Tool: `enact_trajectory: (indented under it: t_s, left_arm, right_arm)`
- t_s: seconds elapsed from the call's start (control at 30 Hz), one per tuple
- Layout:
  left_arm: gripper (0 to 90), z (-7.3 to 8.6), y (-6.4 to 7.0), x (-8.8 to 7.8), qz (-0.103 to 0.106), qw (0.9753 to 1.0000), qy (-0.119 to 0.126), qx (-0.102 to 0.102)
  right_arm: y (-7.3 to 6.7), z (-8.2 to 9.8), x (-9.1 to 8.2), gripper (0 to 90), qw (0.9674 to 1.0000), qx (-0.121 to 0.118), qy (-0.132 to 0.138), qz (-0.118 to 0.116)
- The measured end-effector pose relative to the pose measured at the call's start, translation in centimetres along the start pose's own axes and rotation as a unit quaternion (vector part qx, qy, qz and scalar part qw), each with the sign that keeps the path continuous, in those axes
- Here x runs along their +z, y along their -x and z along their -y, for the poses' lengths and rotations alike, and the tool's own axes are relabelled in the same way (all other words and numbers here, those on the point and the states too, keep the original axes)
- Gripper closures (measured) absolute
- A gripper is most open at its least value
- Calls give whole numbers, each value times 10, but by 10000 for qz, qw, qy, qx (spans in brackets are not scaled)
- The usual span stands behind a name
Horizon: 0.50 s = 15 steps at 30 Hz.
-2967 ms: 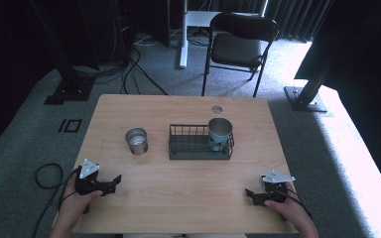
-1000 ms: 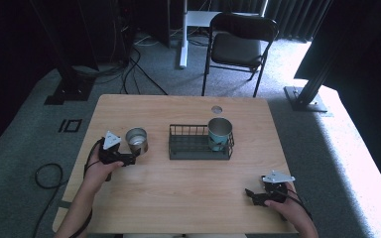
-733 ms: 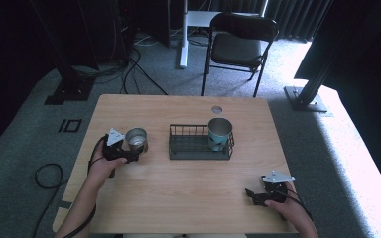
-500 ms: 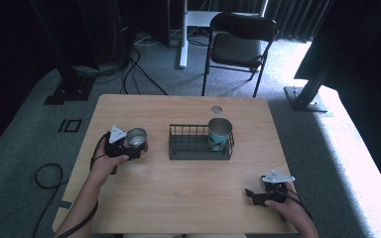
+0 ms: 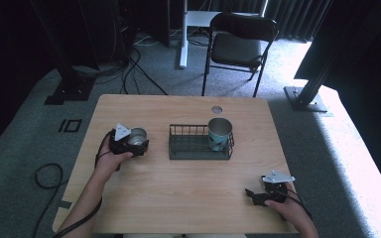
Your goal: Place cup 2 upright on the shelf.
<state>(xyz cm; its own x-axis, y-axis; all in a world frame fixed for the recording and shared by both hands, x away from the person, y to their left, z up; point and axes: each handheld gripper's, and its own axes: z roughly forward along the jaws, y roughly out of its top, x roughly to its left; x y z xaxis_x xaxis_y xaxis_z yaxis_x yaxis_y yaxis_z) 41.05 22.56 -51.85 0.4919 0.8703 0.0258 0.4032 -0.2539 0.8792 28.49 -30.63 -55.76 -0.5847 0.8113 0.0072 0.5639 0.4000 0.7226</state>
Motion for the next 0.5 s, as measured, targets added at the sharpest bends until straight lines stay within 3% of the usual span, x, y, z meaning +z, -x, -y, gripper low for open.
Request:
enact_trajectory:
  t_s: [0.13,0.3,0.5]
  left_arm:
    - [21,-1,1,1,-37,9999,52,81]
    - [131,-1,2,3,-135,9998,55,131]
    - [138,-1,2,3,-68,9999,75,135]
  right_arm:
    - [0,0,0,110,10000,1,0,-1]
    - [0,0,0,109,10000,1,0,0]
    - [0,0,0,110,10000,-1,0,0]
